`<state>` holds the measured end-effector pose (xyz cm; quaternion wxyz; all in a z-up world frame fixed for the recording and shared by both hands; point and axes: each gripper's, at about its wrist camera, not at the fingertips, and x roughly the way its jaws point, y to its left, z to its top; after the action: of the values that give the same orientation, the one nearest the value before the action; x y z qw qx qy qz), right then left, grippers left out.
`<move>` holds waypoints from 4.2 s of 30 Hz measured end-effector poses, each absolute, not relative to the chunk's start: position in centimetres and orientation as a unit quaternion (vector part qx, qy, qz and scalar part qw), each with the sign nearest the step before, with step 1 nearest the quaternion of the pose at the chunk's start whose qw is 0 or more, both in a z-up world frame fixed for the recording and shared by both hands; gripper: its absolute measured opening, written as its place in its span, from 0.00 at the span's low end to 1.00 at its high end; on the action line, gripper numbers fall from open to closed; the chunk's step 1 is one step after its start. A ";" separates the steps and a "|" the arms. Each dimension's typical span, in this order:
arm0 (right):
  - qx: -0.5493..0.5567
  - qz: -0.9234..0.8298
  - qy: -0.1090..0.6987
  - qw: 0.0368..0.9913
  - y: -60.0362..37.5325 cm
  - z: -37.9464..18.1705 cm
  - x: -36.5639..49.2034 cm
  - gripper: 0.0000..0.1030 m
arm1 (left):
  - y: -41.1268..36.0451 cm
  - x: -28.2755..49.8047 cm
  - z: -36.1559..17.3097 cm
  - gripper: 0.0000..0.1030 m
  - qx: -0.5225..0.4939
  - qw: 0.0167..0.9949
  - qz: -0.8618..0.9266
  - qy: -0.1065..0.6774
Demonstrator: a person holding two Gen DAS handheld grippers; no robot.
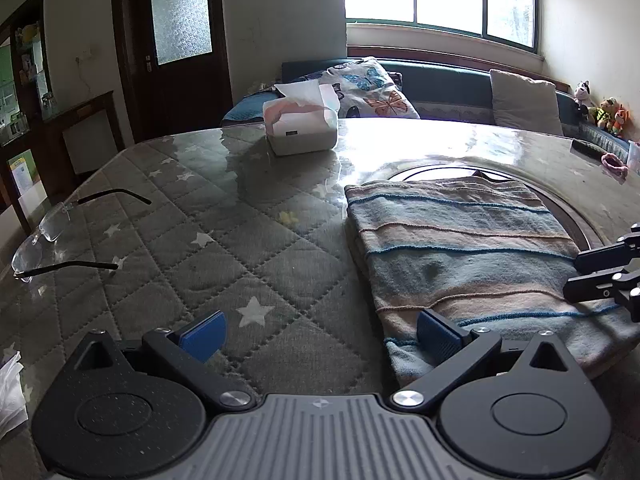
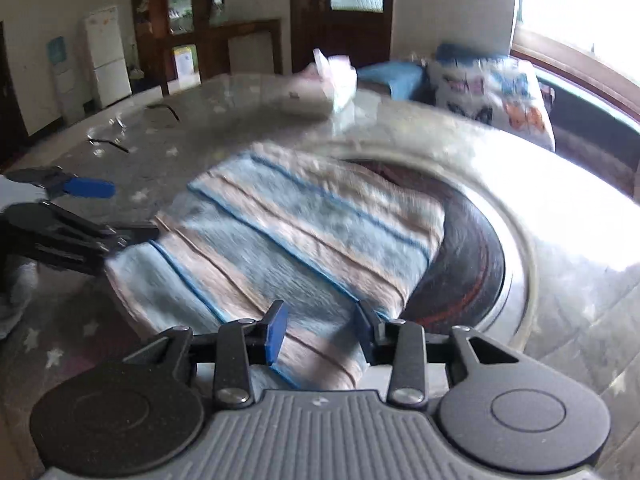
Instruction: Fold towel
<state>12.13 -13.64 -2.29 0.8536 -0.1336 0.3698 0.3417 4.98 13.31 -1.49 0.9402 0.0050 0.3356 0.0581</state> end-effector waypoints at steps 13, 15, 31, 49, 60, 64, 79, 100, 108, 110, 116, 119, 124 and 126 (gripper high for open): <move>-0.121 0.325 0.368 0.863 -13.7 -2.5 13.8 0.37 | 13.7 7.3 -0.1 1.00 0.006 0.942 0.062 0.330; -0.122 0.326 0.362 0.865 -13.7 -2.1 13.7 0.37 | 13.5 8.2 0.0 1.00 0.013 0.942 0.061 0.330; -0.101 0.308 0.370 0.871 -13.1 -2.9 18.7 0.45 | 14.0 11.5 -1.0 1.00 0.009 0.934 0.064 0.352; -0.202 0.389 0.285 0.852 -9.2 0.6 9.5 0.62 | 14.9 9.1 0.9 1.00 -0.021 0.935 0.078 0.344; -0.301 0.446 0.235 0.810 -3.8 -0.5 3.6 0.66 | 16.6 7.4 1.9 1.00 -0.053 0.936 0.092 0.336; -0.336 0.448 0.222 0.798 -2.1 -1.4 2.4 0.66 | 16.9 7.0 1.8 1.00 -0.066 0.934 0.090 0.339; -0.414 0.429 0.163 0.786 0.4 -3.3 -0.9 0.15 | 17.3 7.3 1.5 1.00 -0.183 0.911 0.042 0.367; -0.295 0.439 0.162 0.833 -5.5 1.5 -1.1 0.07 | 16.7 8.5 -1.8 0.53 -0.412 0.815 -0.076 0.400; -0.270 0.449 0.180 0.832 -7.3 2.4 -0.5 0.13 | 17.3 8.3 -2.9 0.25 -0.419 0.810 -0.070 0.403; -0.258 0.446 0.189 0.836 -8.1 2.7 -0.4 0.13 | 17.3 8.2 -2.9 0.25 -0.419 0.811 -0.071 0.401; -0.222 0.393 0.239 0.860 -10.5 2.5 3.4 0.14 | 17.2 8.3 -2.9 0.25 -0.415 0.813 -0.072 0.401; -0.196 0.359 0.272 0.871 -11.7 1.8 6.5 0.21 | 17.2 8.4 -2.9 0.25 -0.415 0.813 -0.071 0.402; -0.140 0.314 0.322 0.882 -13.7 0.0 11.0 0.21 | 17.2 8.5 -3.0 0.25 -0.414 0.813 -0.073 0.403; -0.119 0.300 0.336 0.885 -14.5 -0.7 12.1 0.23 | 17.3 8.4 -3.0 0.25 -0.415 0.813 -0.074 0.403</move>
<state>12.10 -14.48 -0.66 0.8850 -0.1191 0.3359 0.2997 8.44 17.29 -2.97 0.8126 -0.4147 0.4027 -0.0741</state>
